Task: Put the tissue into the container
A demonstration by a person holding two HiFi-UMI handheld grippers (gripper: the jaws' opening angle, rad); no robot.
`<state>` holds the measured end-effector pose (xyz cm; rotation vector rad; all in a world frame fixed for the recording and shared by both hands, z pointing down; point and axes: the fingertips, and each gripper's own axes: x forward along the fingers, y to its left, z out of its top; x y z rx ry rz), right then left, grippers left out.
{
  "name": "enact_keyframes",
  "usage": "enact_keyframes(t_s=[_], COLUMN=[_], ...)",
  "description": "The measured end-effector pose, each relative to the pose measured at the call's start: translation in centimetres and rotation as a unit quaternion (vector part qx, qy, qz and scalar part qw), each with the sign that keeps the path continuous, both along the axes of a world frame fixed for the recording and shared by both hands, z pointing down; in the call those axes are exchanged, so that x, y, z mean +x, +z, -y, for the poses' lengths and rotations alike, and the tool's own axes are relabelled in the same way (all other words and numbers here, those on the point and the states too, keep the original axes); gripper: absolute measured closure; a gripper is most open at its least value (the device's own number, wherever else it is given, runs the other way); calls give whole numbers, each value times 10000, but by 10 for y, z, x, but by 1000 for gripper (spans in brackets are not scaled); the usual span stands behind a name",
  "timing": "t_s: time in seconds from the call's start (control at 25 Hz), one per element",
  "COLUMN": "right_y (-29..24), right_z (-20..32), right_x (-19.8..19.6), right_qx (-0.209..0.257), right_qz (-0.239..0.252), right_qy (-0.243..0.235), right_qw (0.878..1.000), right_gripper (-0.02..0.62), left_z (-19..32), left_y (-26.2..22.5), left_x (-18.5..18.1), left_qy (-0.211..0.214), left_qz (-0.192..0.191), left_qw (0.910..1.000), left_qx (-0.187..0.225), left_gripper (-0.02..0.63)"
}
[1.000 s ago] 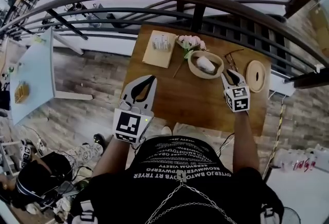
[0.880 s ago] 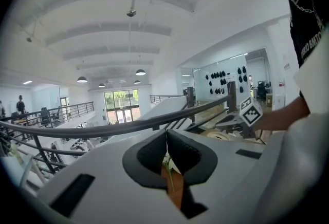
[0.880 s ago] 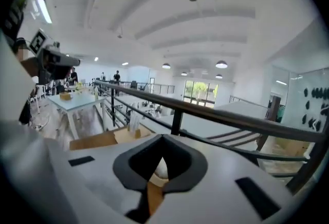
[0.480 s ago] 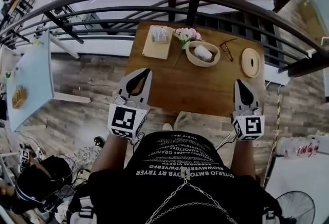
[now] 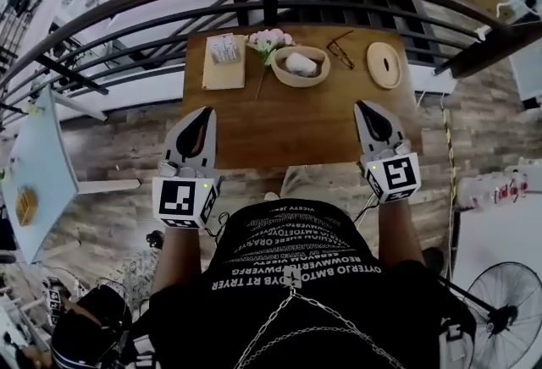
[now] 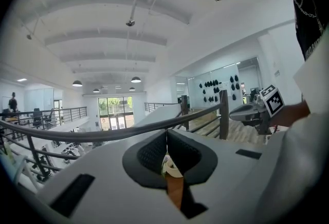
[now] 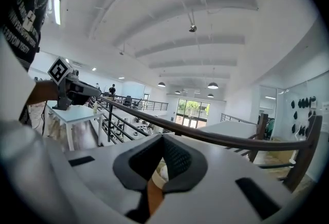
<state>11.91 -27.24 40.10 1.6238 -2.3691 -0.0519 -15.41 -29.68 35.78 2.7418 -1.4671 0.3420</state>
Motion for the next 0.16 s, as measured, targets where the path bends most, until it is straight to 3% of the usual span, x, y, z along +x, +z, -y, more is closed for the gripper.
enact_keyframes(t_s=[0.16], right_y=[-1], right_z=[4], right_x=[-3], right_qx=[-25], right_qz=[11], right_qy=[-51], right_qw=[10000], right_gripper=[581], left_z=[2], left_y=[-2], left_x=[-2], left_qy=[-48], left_qz=[-66], left_qw=[10000], left_qx=[35], left_gripper=[577])
